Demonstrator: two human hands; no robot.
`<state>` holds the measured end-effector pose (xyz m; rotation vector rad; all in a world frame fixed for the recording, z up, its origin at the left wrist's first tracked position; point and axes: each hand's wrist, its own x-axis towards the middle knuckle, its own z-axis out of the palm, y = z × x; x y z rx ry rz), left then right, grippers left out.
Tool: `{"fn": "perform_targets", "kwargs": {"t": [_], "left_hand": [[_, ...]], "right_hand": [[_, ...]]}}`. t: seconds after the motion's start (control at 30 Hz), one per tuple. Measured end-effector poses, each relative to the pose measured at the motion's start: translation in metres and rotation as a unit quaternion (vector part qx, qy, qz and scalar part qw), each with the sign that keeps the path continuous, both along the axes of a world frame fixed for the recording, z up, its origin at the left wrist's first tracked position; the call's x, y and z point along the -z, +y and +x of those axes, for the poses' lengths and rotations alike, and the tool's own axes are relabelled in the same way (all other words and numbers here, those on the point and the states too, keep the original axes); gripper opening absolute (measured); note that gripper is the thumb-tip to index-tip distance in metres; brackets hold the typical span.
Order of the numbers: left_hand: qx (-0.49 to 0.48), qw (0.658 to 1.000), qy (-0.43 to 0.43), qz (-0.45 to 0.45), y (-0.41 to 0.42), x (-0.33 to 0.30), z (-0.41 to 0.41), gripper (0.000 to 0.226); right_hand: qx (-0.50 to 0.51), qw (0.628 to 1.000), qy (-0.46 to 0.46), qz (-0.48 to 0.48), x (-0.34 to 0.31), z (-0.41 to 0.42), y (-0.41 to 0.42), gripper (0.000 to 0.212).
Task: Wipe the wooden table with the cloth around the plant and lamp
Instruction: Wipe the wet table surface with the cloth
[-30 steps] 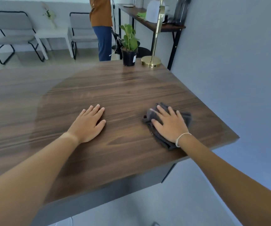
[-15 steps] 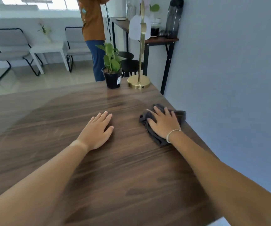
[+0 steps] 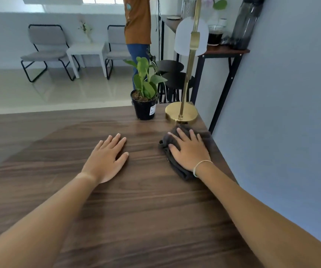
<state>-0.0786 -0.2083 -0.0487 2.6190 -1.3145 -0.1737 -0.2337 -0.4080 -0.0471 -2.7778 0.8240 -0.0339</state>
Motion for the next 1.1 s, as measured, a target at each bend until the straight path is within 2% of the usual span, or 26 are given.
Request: {"fn": "perform_targets", "kwargs": {"t": [0.1, 0.17, 0.27, 0.33, 0.4, 0.47, 0.57, 0.63, 0.73, 0.8, 0.83, 0.87, 0.93, 1.0, 1.03, 1.1], "left_hand": [[0.002, 1.000, 0.002, 0.000, -0.003, 0.000, 0.003, 0.056], [0.004, 1.000, 0.006, -0.003, -0.004, 0.000, 0.007, 0.056], [0.011, 1.000, 0.007, -0.009, -0.004, 0.001, 0.009, 0.056], [0.012, 1.000, 0.012, -0.015, -0.004, 0.002, 0.010, 0.055], [0.016, 1.000, 0.017, -0.022, -0.005, 0.001, 0.012, 0.053], [0.020, 0.998, 0.035, -0.046, -0.007, -0.001, 0.015, 0.051], [0.010, 0.991, 0.097, -0.088, 0.000, -0.007, 0.025, 0.050], [0.009, 0.995, 0.079, -0.065, 0.016, -0.009, 0.040, 0.051], [-0.016, 0.999, 0.034, -0.017, 0.066, -0.010, 0.083, 0.053], [-0.046, 0.998, 0.031, -0.005, 0.102, -0.011, 0.111, 0.053], [-0.058, 0.998, 0.033, 0.001, 0.117, -0.011, 0.123, 0.054], [-0.065, 0.997, 0.034, 0.006, 0.130, -0.011, 0.134, 0.053], [-0.064, 0.997, 0.029, 0.012, 0.149, -0.011, 0.151, 0.053], [-0.051, 0.998, 0.018, 0.014, 0.161, -0.010, 0.163, 0.052], [-0.042, 0.999, 0.014, 0.014, 0.166, -0.009, 0.167, 0.052], [-0.031, 0.999, 0.004, 0.007, 0.171, -0.007, 0.170, 0.054]], "right_hand": [[-0.123, 0.992, -0.025, 0.000, 0.000, -0.018, 0.036, 0.049], [-0.160, 0.986, -0.042, -0.011, -0.003, -0.048, 0.036, 0.052], [-0.080, 0.996, -0.022, -0.023, -0.002, -0.055, -0.002, 0.049], [0.017, 0.999, 0.007, -0.034, -0.003, -0.029, -0.021, 0.048], [0.058, 0.997, 0.010, -0.040, -0.002, 0.004, -0.007, 0.050], [0.017, 0.999, -0.006, -0.032, 0.000, 0.027, 0.031, 0.051], [-0.092, 0.995, -0.028, -0.007, 0.001, 0.014, 0.086, 0.054], [-0.107, 0.994, -0.035, -0.003, 0.000, -0.001, 0.091, 0.062], [-0.014, 1.000, -0.002, -0.001, -0.001, 0.027, 0.073, 0.051], [0.062, 0.998, 0.008, -0.011, -0.002, 0.074, 0.072, 0.050], [0.066, 0.998, 0.009, -0.012, -0.003, 0.101, 0.085, 0.051], [0.046, 0.999, 0.003, -0.013, -0.002, 0.127, 0.105, 0.053], [-0.065, 0.997, -0.029, -0.026, 0.002, 0.163, 0.162, 0.062], [-0.167, 0.985, -0.040, -0.022, 0.003, 0.172, 0.208, 0.054], [-0.188, 0.981, -0.042, -0.006, 0.002, 0.172, 0.211, 0.048], [-0.163, 0.986, -0.032, 0.004, -0.001, 0.188, 0.184, 0.046]]}}
